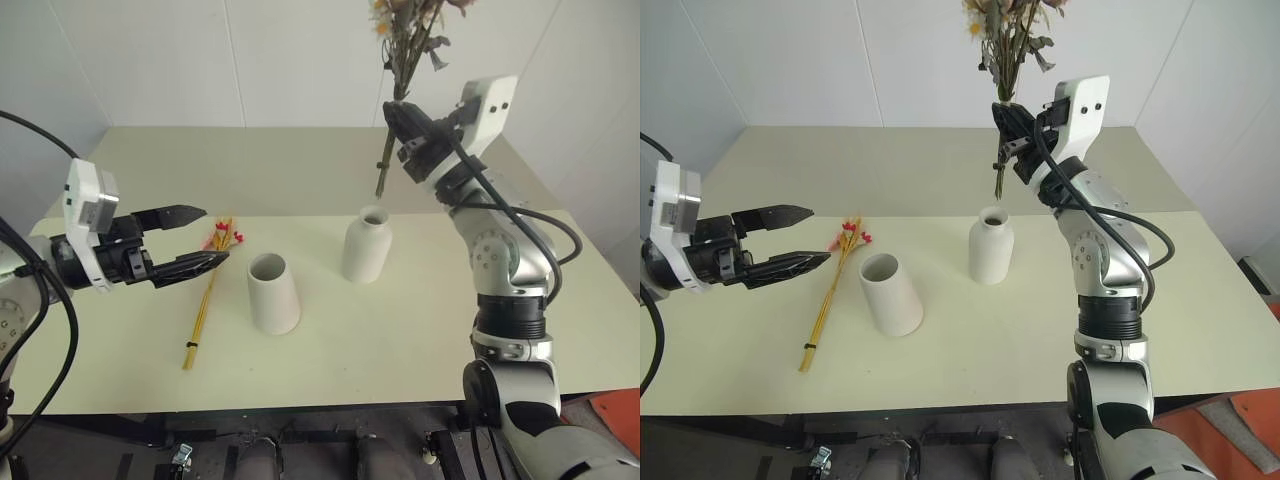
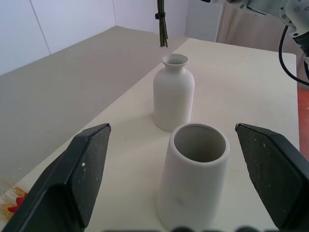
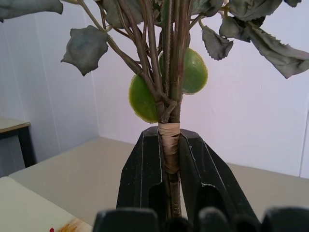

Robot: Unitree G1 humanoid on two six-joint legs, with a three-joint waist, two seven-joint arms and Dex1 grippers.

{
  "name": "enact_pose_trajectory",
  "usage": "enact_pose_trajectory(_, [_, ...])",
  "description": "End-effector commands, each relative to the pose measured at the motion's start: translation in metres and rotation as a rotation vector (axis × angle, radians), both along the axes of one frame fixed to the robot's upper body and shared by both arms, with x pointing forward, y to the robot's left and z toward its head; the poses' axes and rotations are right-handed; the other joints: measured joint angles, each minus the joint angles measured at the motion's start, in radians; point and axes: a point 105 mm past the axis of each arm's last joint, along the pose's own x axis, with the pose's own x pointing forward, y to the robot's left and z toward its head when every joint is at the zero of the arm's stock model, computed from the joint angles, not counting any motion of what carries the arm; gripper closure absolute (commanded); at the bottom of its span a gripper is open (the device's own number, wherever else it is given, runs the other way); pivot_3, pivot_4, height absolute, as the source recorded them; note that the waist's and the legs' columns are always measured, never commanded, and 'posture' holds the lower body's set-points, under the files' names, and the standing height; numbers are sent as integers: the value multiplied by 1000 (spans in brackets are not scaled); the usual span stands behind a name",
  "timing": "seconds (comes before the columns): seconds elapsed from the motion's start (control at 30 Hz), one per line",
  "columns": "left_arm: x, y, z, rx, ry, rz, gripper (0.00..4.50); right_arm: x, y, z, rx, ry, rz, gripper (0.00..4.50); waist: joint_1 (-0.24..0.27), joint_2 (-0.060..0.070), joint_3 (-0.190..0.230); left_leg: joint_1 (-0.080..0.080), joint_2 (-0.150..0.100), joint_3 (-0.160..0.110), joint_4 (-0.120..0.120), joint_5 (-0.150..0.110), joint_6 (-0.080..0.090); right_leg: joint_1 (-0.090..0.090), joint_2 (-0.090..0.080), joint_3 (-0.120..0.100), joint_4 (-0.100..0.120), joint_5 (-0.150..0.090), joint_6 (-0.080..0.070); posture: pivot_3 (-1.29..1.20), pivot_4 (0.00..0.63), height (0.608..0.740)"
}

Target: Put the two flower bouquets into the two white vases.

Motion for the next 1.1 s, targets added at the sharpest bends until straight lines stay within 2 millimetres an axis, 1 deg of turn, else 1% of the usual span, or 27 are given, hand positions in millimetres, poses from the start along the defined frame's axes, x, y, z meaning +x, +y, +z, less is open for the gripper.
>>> enact_pose_trajectory(0.03, [-4,0,9,12,-48,0,0,-13,-1,14,7,-65,5,4268,0,0,0,0,0,0,0,0,0,0,0,0,0,0,0,0,150,740])
enact_pose_trajectory(0.57, [-4,1,9,12,-51,6,0,-21,5,4,10,-42,44,4268,0,0,0,0,0,0,0,0,0,0,0,0,0,0,0,0,150,740])
enact_pose_trajectory(0.7, [-4,1,8,13,-50,5,0,-23,7,-1,8,-29,57,4268,0,0,0,0,0,0,0,0,0,0,0,0,0,0,0,0,150,740])
enact_pose_trajectory(1.1, [-5,1,7,20,-48,6,0,-11,8,-29,-20,41,20,4268,0,0,0,0,0,0,0,0,0,0,0,0,0,0,0,0,150,740])
